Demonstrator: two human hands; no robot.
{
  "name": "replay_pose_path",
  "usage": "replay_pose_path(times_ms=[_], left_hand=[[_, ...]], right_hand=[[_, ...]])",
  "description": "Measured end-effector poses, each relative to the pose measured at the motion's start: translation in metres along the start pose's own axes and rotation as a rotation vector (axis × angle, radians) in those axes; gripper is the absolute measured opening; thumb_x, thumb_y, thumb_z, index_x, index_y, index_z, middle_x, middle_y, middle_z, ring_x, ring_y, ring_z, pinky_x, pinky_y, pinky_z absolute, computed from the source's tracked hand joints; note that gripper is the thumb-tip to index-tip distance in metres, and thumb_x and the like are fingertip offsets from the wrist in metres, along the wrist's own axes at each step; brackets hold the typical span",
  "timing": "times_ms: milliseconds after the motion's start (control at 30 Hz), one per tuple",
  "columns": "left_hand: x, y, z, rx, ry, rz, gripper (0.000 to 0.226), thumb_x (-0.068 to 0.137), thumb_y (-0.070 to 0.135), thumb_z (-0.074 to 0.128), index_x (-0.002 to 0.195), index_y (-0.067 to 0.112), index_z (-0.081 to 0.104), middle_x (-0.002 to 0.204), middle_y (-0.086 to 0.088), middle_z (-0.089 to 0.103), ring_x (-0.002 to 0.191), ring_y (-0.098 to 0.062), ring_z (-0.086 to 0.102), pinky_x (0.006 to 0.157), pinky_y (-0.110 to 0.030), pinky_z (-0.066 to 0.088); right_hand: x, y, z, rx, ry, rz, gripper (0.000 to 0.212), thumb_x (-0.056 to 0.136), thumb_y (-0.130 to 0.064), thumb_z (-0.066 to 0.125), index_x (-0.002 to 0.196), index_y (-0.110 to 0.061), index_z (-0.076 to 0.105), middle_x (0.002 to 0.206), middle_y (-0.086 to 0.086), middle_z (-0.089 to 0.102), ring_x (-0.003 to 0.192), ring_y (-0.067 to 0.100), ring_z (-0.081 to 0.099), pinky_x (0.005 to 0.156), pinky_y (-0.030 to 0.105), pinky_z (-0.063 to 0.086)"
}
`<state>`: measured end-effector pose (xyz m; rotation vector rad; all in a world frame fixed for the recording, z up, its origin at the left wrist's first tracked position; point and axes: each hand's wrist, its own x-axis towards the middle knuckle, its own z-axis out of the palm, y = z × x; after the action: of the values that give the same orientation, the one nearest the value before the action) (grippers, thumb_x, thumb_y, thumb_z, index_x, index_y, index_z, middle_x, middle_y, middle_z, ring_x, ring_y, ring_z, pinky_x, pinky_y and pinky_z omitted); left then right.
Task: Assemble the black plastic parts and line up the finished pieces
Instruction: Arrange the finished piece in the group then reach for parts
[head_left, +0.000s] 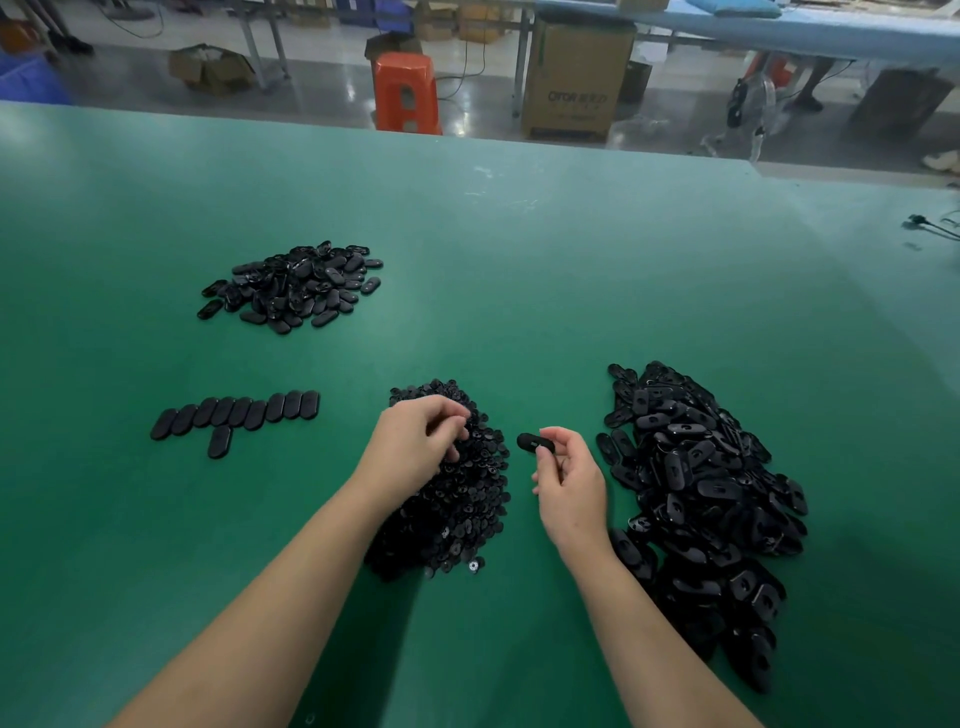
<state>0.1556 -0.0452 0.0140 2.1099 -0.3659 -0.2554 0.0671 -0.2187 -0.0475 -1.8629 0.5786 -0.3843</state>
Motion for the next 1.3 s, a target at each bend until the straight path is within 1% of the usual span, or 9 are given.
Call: replay_pose_path(times_ms=[200, 367, 467, 567, 667, 933, 1133, 1233, 1300], left_hand=[[0.000, 0.009, 0.028, -0.047, -0.019, 0.018, 0.018, 0.098, 0.018, 0.062, 0.103, 0.025, 0.078, 0.061, 0.025, 0.063, 0.052, 0.008, 0.054, 0.055, -0.009, 0.039], [0.002, 0.017, 0.035, 0.001, -0.048, 0.043, 0.025, 0.100, 0.016, 0.060, 0.114, 0.029, 0.075, 0.086, 0.011, 0.065, 0.066, 0.006, 0.055, 0.064, -0.005, 0.038], [0.005, 0.019, 0.036, -0.026, -0.061, 0.050, 0.031, 0.096, 0.017, 0.064, 0.121, 0.034, 0.068, 0.084, 0.007, 0.067, 0.061, -0.003, 0.055, 0.066, -0.013, 0.046], [0.007, 0.019, 0.040, -0.086, -0.017, 0.010, 0.012, 0.090, 0.016, 0.072, 0.097, 0.025, 0.068, 0.075, 0.006, 0.069, 0.057, -0.008, 0.061, 0.065, -0.025, 0.052], [0.008, 0.019, 0.046, -0.125, -0.016, 0.006, 0.013, 0.086, 0.014, 0.077, 0.080, 0.024, 0.070, 0.062, 0.014, 0.064, 0.052, -0.002, 0.054, 0.058, -0.016, 0.044], [0.004, 0.024, 0.058, -0.274, -0.096, -0.026, 0.011, 0.089, 0.011, 0.074, 0.085, 0.021, 0.077, 0.070, 0.004, 0.073, 0.056, -0.008, 0.064, 0.060, -0.019, 0.052], [0.008, 0.016, 0.066, -0.305, -0.033, -0.105, 0.028, 0.092, 0.005, 0.066, 0.086, 0.030, 0.076, 0.065, -0.002, 0.068, 0.056, -0.014, 0.056, 0.063, -0.036, 0.053], [0.010, 0.016, 0.071, -0.259, 0.019, -0.109, 0.028, 0.091, 0.007, 0.068, 0.082, 0.033, 0.075, 0.061, 0.008, 0.068, 0.054, -0.009, 0.057, 0.064, -0.029, 0.054], [0.009, 0.019, 0.074, -0.197, 0.033, -0.084, 0.026, 0.091, 0.010, 0.069, 0.081, 0.033, 0.074, 0.062, 0.017, 0.068, 0.054, 0.001, 0.058, 0.061, -0.018, 0.050]], right_hand=[[0.000, 0.000, 0.000, 0.004, 0.013, -0.005, 0.014, 0.102, -0.016, 0.058, 0.108, -0.029, 0.058, 0.088, -0.003, 0.068, 0.072, 0.018, 0.067, 0.074, 0.046, 0.059], [0.000, 0.000, 0.001, 0.022, 0.014, 0.006, 0.019, 0.101, -0.016, 0.058, 0.100, -0.036, 0.057, 0.091, -0.003, 0.070, 0.079, 0.024, 0.067, 0.078, 0.048, 0.057], [0.000, 0.000, 0.001, 0.034, 0.016, 0.012, 0.018, 0.101, -0.015, 0.056, 0.101, -0.032, 0.059, 0.095, -0.004, 0.071, 0.082, 0.021, 0.068, 0.081, 0.047, 0.058], [0.001, 0.000, 0.000, 0.047, 0.018, 0.017, 0.018, 0.102, -0.015, 0.054, 0.104, -0.031, 0.060, 0.096, -0.003, 0.071, 0.084, 0.020, 0.068, 0.082, 0.047, 0.057], [0.000, 0.002, 0.000, 0.037, 0.017, 0.014, 0.016, 0.103, -0.016, 0.054, 0.109, -0.029, 0.061, 0.094, 0.000, 0.070, 0.080, 0.018, 0.067, 0.081, 0.046, 0.057], [0.001, 0.004, 0.000, 0.036, 0.025, -0.003, 0.024, 0.102, -0.014, 0.055, 0.101, -0.038, 0.058, 0.093, -0.001, 0.071, 0.084, 0.020, 0.068, 0.079, 0.041, 0.057], [0.003, 0.008, 0.001, 0.066, 0.062, -0.009, 0.033, 0.103, -0.011, 0.050, 0.104, -0.043, 0.058, 0.071, -0.004, 0.067, 0.063, 0.007, 0.063, 0.067, 0.024, 0.054], [0.003, 0.010, 0.002, 0.092, 0.062, -0.002, 0.032, 0.104, -0.011, 0.050, 0.109, -0.041, 0.060, 0.072, -0.005, 0.069, 0.067, 0.007, 0.067, 0.070, 0.021, 0.056], [0.003, 0.011, 0.002, 0.114, 0.057, 0.009, 0.029, 0.104, -0.011, 0.051, 0.114, -0.035, 0.063, 0.078, -0.011, 0.073, 0.075, 0.005, 0.072, 0.078, 0.023, 0.057]])
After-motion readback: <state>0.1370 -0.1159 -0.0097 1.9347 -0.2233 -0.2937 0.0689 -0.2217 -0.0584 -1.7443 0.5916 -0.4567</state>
